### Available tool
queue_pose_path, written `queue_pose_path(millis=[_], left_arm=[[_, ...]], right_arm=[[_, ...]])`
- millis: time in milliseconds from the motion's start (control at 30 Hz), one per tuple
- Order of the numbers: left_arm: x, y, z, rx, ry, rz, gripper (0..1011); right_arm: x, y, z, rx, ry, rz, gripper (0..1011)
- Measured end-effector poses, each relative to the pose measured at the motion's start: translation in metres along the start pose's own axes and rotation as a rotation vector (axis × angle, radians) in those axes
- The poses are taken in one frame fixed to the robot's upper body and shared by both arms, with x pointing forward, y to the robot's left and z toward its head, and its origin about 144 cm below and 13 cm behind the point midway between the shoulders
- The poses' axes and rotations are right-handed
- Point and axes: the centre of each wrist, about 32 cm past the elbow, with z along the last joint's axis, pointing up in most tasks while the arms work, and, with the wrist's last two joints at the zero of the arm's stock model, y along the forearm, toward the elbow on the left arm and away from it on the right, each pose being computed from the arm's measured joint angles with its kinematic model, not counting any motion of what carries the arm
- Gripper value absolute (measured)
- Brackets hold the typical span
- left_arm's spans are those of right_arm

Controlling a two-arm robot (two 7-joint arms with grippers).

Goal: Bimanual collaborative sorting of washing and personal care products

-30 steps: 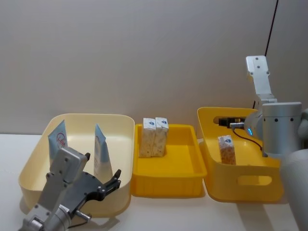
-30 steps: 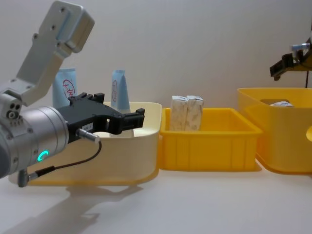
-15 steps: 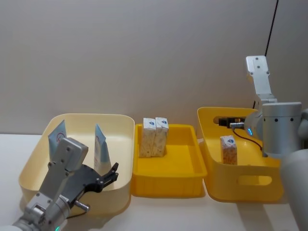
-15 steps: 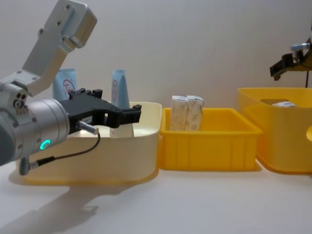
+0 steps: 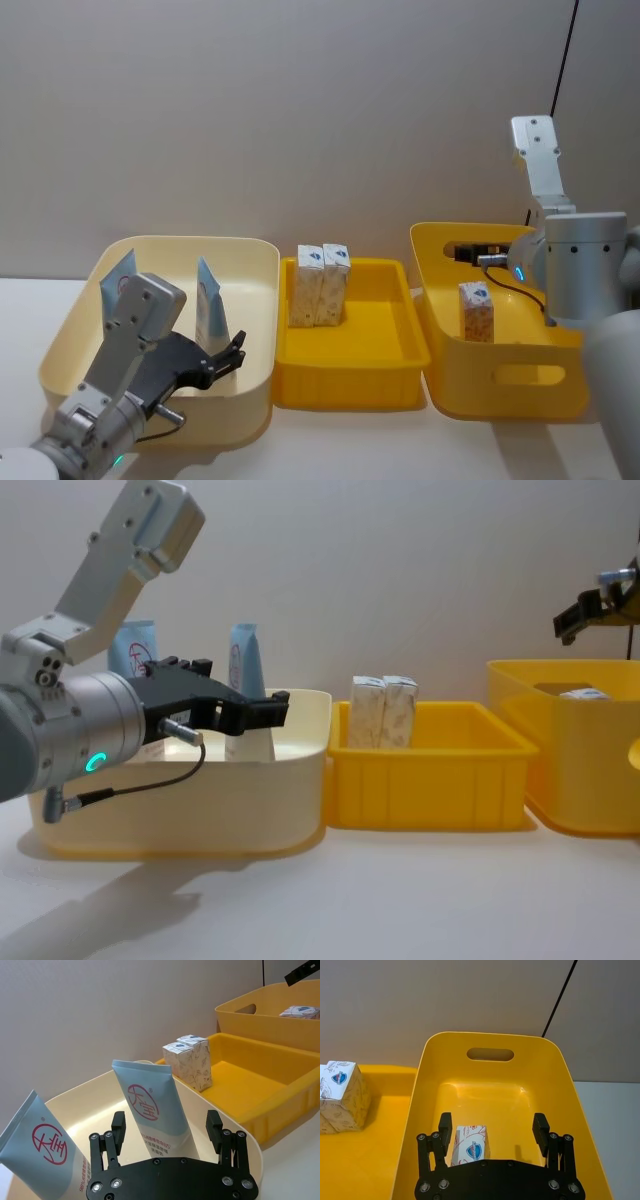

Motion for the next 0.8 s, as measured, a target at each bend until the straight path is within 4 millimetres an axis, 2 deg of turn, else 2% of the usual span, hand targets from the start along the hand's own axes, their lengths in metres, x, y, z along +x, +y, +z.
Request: queue_pose_path(millis=[800], left_arm=[[0.014, -0.018, -0.001, 0.033, -0.007, -0.035, 1002]], right_arm=[[0.000, 0.000, 0.000, 0.000, 0.000, 0.000, 1001]])
